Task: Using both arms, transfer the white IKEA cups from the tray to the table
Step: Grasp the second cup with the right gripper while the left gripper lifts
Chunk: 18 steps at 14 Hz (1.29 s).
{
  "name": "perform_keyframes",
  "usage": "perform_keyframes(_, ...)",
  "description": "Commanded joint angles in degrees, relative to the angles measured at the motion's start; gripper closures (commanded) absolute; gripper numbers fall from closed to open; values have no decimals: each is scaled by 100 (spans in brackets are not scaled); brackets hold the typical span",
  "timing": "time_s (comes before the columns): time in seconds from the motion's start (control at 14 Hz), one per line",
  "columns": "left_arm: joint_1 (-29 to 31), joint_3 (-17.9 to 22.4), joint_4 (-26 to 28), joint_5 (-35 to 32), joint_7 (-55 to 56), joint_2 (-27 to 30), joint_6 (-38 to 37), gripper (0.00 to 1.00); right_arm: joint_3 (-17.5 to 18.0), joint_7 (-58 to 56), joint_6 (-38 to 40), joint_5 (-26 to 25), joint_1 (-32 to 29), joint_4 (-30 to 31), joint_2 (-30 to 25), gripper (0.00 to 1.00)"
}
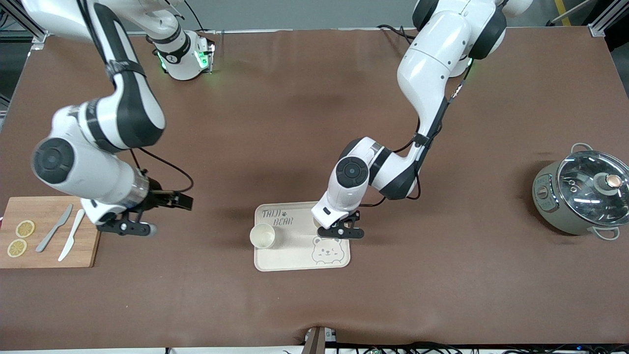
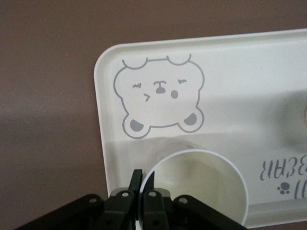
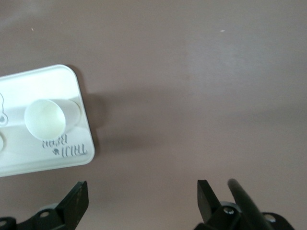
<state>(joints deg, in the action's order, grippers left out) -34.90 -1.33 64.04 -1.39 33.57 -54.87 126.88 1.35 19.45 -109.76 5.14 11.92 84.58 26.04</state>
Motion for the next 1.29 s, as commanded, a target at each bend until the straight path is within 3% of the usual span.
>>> perform_keyframes(0.0,53,72,30,-28,53,501,-863,100,-56,506,-228,-30,240,-591,593,0)
perform_keyframes(0.21,247,72,47,-36,-34,1072,-2049,100,-74,972,-431,-48,495,-1162,1191,0)
perform_keyframes(0.36,597,20,265,-19,-550,1756,-2718,100,-74,1166,-668,-109,627,-1356,1508,0)
perform_keyframes(0.57,941,19,1826,-28,-1316,3179,-2757,100,-83,1412,-1002,-258,820,-1374,1816,0)
perform_keyframes(0.71,1186,19,3230,-28,-1852,4163,-2145,100,-83,1518,-1213,-338,926,-1401,1974,0)
perform_keyframes(0.93,1687,10,5429,-19,-2739,5405,-607,100,-100,1545,-1337,-347,1049,-1436,2176,0)
perform_keyframes(1.21,1952,10,7330,-19,-3093,5645,1527,100,-100,1650,-1442,-496,1163,-1445,2344,0)
